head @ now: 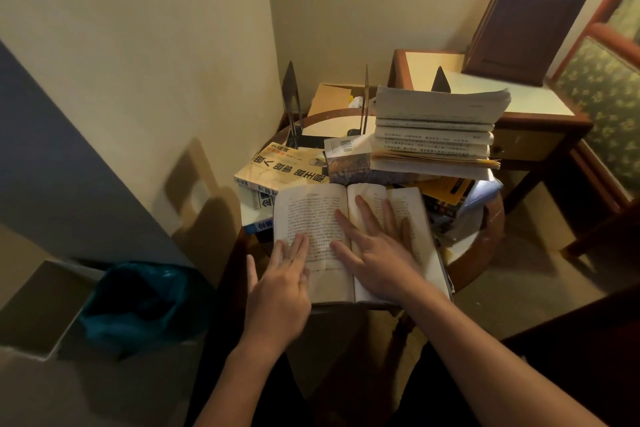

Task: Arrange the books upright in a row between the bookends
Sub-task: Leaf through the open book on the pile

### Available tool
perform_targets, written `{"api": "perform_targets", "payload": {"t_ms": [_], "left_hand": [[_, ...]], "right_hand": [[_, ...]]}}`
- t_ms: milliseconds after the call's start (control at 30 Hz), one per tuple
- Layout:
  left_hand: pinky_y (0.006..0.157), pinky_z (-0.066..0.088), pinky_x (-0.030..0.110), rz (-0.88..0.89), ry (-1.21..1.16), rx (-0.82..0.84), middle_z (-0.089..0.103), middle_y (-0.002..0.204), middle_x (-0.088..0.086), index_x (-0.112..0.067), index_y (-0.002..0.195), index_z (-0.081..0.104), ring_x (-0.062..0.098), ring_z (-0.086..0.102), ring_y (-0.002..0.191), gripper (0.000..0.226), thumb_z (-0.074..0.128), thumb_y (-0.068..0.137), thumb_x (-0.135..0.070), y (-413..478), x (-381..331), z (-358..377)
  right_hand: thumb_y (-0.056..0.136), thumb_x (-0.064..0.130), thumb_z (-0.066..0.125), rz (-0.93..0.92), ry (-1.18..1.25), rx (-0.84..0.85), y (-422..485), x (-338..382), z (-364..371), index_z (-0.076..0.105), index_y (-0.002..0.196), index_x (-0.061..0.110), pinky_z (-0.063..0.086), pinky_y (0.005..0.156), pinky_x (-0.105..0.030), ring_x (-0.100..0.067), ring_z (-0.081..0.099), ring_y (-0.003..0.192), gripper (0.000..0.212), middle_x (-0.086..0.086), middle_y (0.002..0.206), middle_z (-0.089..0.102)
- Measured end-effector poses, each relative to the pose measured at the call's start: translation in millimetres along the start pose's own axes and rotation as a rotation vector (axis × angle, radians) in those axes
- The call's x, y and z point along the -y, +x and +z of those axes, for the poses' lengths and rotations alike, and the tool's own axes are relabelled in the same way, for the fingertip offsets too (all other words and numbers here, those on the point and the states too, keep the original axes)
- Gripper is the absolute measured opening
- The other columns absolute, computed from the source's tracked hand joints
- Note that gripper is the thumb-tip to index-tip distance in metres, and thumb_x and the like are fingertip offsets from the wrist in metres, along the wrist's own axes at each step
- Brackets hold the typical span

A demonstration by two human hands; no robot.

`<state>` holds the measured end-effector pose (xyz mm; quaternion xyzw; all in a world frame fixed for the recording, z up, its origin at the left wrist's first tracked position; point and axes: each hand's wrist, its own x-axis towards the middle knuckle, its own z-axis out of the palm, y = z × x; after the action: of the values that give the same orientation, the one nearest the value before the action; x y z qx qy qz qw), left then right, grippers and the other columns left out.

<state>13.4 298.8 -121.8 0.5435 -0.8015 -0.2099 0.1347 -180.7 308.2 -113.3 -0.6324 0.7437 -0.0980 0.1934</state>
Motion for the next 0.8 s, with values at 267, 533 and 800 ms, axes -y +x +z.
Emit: {"api": "perform_targets", "payload": {"t_ms": [267, 533, 800], "left_hand": [[0.119, -0.008, 0.063, 0.011, 0.183, 0.013, 0.005, 0.165, -0.018, -0.033, 0.158, 0.004, 0.015, -0.011, 0.153, 0.059, 0.027, 0.105, -0.027, 38.2, -3.7, 0.2], [0.117, -0.011, 0.065, 0.030, 0.215, 0.140, 0.003, 0.167, -0.013, -0.034, 0.159, 0.003, 0.019, -0.005, 0.154, 0.064, 0.032, 0.102, -0.022, 101.4, -17.5, -12.8], [0.120, -0.007, 0.062, 0.064, 0.165, 0.007, 0.003, 0.165, -0.015, -0.030, 0.158, 0.001, 0.012, -0.007, 0.153, 0.061, 0.030, 0.103, -0.029, 41.8, -18.4, 2.0]], "right_hand": [[0.093, 0.076, 0.021, 0.002, -0.008, 0.001, -0.2, 0.1, -1.3, -0.008, 0.148, 0.062, -0.021, 0.117, -0.052, -0.016, -0.046, 0.138, 0.064, 0.024, 0.158, -0.030], [0.092, 0.077, 0.019, 0.020, -0.017, -0.019, -0.1, 2.2, -0.6, -0.008, 0.147, 0.064, -0.024, 0.114, -0.049, -0.016, -0.045, 0.139, 0.062, 0.024, 0.158, -0.028], [0.094, 0.074, 0.020, 0.012, -0.030, -0.020, -1.3, 2.6, -0.6, -0.007, 0.148, 0.061, -0.020, 0.118, -0.052, -0.017, -0.044, 0.140, 0.062, 0.023, 0.159, -0.028]]}}
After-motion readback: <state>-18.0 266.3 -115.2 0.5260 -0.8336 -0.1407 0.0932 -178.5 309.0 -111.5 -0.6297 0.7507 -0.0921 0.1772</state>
